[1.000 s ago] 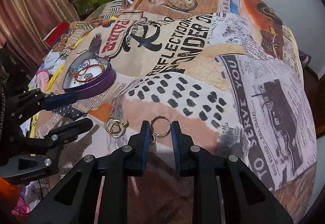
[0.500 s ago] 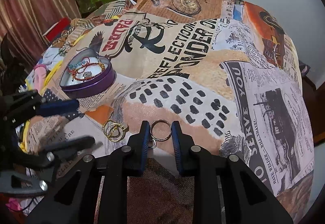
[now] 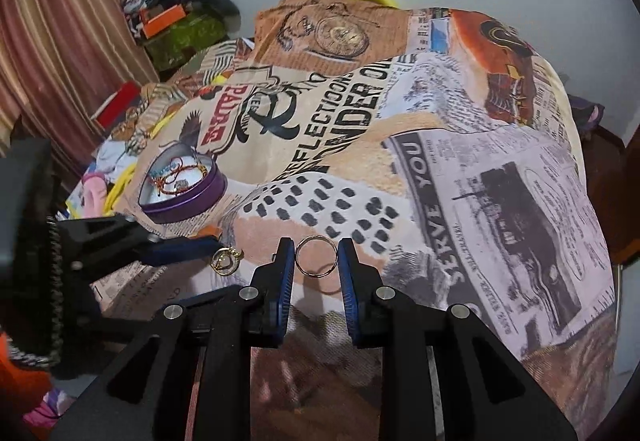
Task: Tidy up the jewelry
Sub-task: 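Close the left gripper on a gold ring while the right gripper hovers over another ring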
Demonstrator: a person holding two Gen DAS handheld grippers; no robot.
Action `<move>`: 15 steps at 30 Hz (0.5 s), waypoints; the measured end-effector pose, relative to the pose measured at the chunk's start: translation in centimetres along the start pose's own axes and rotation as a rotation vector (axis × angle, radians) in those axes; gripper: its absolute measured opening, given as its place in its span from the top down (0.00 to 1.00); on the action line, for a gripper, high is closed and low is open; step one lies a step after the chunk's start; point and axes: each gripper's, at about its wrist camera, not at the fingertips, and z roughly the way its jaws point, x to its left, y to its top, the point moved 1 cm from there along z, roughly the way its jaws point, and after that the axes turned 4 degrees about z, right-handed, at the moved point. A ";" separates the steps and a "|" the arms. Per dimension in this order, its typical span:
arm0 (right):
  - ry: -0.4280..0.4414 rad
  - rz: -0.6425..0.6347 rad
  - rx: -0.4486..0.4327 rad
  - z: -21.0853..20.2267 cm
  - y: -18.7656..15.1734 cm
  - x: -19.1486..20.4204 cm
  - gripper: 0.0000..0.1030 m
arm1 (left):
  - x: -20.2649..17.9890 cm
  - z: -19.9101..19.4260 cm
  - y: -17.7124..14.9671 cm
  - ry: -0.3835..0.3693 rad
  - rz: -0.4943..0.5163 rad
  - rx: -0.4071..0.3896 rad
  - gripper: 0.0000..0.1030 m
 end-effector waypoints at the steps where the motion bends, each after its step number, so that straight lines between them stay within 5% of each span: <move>1: 0.001 0.005 -0.004 -0.2 0.0 -0.2 0.81 | 0.1 0.1 0.1 -0.012 -0.012 0.001 0.76; 8: 0.013 0.026 -0.019 -0.7 -0.1 -0.8 0.81 | 0.8 0.2 0.4 -0.035 -0.059 0.004 0.94; 15: 0.019 0.033 -0.034 -1.3 -0.2 -0.9 0.81 | 1.0 -1.2 0.2 -0.043 -0.087 -0.017 0.98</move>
